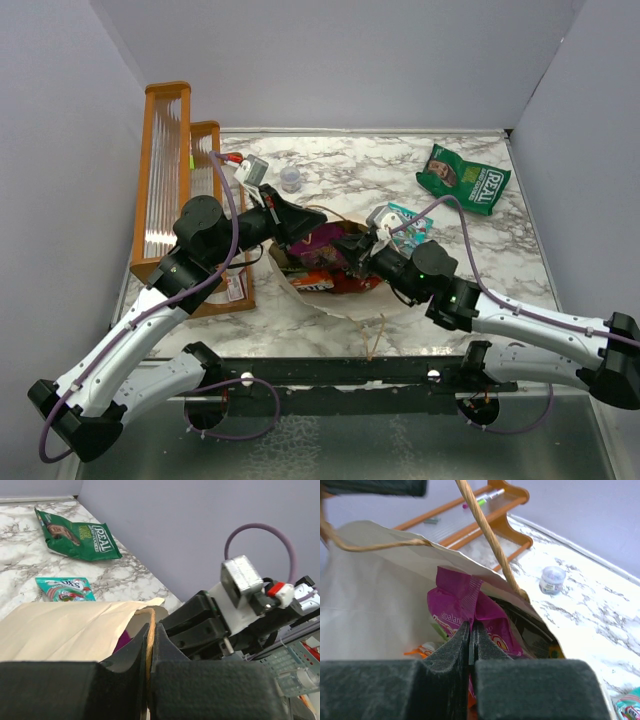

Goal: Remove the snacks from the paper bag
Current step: Take out the snack from the paper bag.

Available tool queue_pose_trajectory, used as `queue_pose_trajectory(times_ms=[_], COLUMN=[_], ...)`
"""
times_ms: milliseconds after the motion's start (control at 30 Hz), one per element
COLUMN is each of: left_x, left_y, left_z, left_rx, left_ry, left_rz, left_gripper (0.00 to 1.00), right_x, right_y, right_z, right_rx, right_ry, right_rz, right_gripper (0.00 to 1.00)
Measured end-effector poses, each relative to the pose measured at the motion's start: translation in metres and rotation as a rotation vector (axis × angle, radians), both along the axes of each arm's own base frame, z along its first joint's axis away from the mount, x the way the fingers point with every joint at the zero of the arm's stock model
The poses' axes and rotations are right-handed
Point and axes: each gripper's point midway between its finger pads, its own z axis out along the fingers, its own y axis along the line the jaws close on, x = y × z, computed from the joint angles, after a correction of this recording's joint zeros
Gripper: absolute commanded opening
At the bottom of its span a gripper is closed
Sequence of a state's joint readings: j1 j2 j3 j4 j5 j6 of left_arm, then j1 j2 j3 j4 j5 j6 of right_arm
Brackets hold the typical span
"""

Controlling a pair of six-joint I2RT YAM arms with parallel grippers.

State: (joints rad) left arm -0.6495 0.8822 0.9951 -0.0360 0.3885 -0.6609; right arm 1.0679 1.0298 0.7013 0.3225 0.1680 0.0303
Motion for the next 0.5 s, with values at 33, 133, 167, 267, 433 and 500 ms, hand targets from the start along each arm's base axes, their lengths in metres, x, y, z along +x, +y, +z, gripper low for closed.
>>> queue_pose_trajectory(times_ms=[33, 133, 167, 267, 433, 500], left_x=[0.001, 0.005, 0.006, 0.011, 0.019, 0.023], left_y=[0.001, 0.003, 0.004, 0.009, 0.017, 0.02], left_z=[0.0, -0.003, -0.004, -0.006, -0.012, -0.013], left_rx=[0.001, 0.009, 0.015, 0.03, 0.06, 0.069], left_ry=[0.0, 0.005, 0.009, 0.017, 0.033, 0.037], left_rz=[0.006, 0.033, 0.044, 0.083, 0.154, 0.18], left_gripper=[0.0, 0.0, 0.0, 0.0, 0.0, 0.0], right_x=[-0.002, -0.009, -0.012, -0.018, -0.036, -0.043], right_y=[-0.001, -0.004, -0.004, -0.002, -0.007, -0.012], right_z=[0.004, 0.012, 0.014, 0.02, 0.032, 0.042], right_rx=[0.009, 0.021, 0.021, 0.019, 0.008, 0.007], right_ry=[-0.005, -0.015, -0.017, -0.026, -0.069, -0.093], right_rz=[0.006, 0.034, 0.048, 0.088, 0.17, 0.193], right_gripper=[0.01, 0.01, 0.01, 0.01, 0.01, 0.01])
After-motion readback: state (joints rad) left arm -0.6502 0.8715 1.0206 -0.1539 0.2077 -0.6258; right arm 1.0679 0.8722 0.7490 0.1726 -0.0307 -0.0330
